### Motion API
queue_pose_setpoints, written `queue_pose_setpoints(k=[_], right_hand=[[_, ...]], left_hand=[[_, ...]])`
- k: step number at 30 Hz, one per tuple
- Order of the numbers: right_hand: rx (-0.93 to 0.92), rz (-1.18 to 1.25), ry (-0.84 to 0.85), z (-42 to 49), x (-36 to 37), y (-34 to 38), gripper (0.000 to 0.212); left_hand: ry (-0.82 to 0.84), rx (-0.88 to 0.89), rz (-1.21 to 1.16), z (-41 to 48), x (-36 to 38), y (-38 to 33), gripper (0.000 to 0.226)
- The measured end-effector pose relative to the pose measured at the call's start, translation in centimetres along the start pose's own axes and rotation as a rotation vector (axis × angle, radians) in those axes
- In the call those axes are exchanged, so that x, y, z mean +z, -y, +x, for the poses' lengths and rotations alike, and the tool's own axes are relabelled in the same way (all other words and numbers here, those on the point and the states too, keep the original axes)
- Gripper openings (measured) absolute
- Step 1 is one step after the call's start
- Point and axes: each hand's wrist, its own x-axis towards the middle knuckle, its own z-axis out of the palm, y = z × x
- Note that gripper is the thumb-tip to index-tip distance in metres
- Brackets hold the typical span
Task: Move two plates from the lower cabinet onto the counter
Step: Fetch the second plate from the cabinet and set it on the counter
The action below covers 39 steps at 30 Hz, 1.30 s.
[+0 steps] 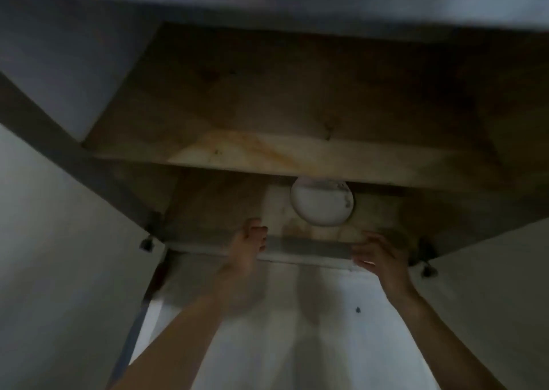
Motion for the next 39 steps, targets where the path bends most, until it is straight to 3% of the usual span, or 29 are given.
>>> queue_pose_setpoints(k=[5,9,12,20,24,26,31,39], right_hand=[[0.02,-0.006,0.023,13.7,0.1,-7.2,0.031],[0.068,0.036,0.015,20.1,1.6,-9.1,0.039],[0.037,0.012,0.039,21.7,2.9,-8.8,0.039],[-0.003,0.086,0.073,19.5,3.5,-7.8,0.053],[0.13,0.205,0.09,12.5,2.9,-8.2,0.037],[0.136,0.244,0.042,7.2,2.2,-8.3,0.04],[0.188,0.091,0.043,-7.9,-0.2,-5.1,0.045],[0.275,-0.027,0.108,-33.3,-4.5,13.4,0.053]], left_hand=[[0.056,0.01,-0.039,13.8,4.6,7.0,0.023],[0.098,0.045,-0.089,20.0,7.3,8.9,0.024],[0.154,0.084,-0.136,22.1,8.8,8.8,0.019],[0.125,0.107,-0.162,20.5,9.0,8.3,0.042],[0.081,0.022,-0.168,13.7,6.1,8.8,0.053],[0.053,-0.005,-0.089,8.3,4.3,8.4,0.055],[0.016,-0.109,-0.032,-9.1,0.2,3.5,0.05],[-0.1,-0.265,0.075,-36.8,-3.0,-14.7,0.051]])
